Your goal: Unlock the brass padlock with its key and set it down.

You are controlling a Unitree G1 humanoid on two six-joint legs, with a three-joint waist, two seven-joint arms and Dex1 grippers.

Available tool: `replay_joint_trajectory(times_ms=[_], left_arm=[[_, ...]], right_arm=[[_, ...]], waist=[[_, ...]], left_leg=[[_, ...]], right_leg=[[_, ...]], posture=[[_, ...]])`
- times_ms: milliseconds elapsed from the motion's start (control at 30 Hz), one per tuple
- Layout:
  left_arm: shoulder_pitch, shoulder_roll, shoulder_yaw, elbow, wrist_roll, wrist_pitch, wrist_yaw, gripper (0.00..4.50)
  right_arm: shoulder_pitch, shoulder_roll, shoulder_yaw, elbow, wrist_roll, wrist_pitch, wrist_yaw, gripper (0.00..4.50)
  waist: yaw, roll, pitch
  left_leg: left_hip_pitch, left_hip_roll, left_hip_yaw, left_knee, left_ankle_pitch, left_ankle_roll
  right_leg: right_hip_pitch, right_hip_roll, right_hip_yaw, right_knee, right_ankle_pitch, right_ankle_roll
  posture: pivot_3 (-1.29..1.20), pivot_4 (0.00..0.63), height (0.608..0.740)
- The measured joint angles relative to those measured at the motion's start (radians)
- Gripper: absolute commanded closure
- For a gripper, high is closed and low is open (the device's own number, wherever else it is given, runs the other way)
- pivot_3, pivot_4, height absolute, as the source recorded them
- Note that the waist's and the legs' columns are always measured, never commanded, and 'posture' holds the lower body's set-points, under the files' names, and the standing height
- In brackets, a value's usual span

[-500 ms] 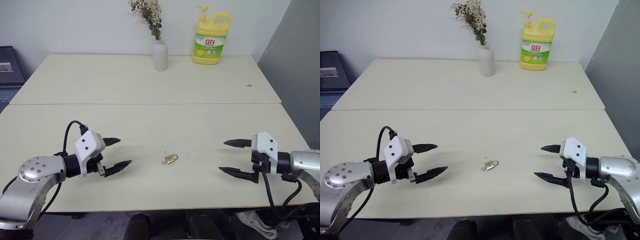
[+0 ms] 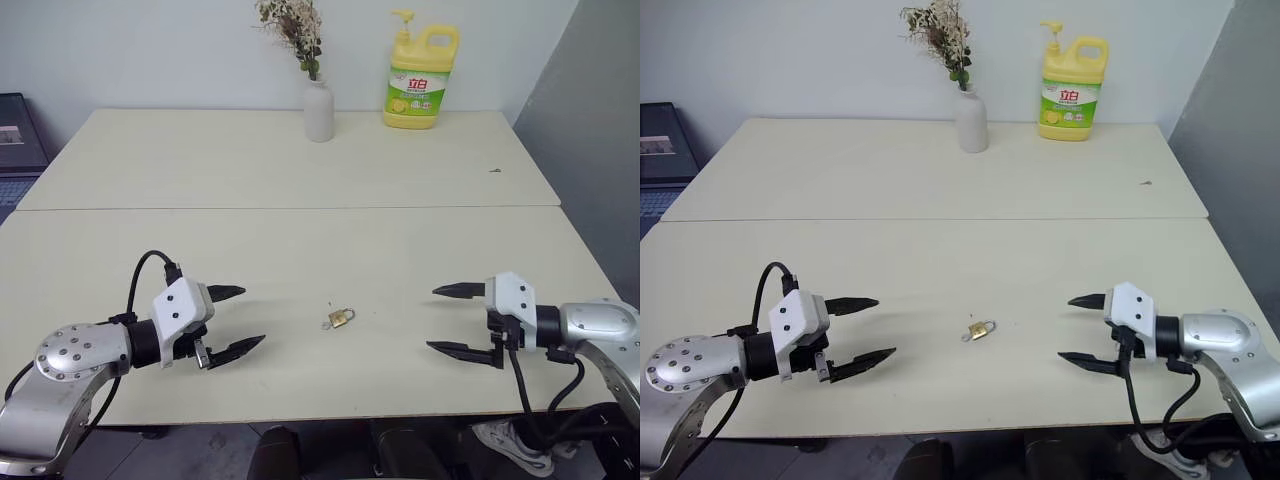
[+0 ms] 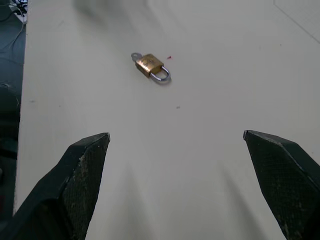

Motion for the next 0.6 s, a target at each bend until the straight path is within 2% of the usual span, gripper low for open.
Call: replay_joint_trajectory(times_ms=[333, 600], left_arm=[[0.091, 0.013, 0.028, -0.068, -0.018, -0.030, -0.069, 0.02], [0.109, 0.013, 0.028, -0.073, 0.013, -0.051, -0.057, 0.02]], right_arm=[[-0.366, 0.207, 0.342, 0.130, -0.141, 0.131, 0.023, 0.00], [-0.500, 0.333, 0.502, 0.316, -0.265, 0.104, 0.073, 0.00]], waist=[[-0.005, 0.000, 0.000], [0.000, 0.000, 0.000]], left_leg=[[-0.003, 0.000, 0.000, 0.000, 0.000, 0.000], [-0.004, 0.001, 0.000, 0.000, 0.000, 0.000]], right_leg=[[-0.003, 0.000, -0.001, 0.001, 0.000, -0.001], [-0.005, 0.000, -0.001, 0.002, -0.001, -0.002]], posture=[[0.00, 0.150, 0.740], [0.00, 0.150, 0.740]])
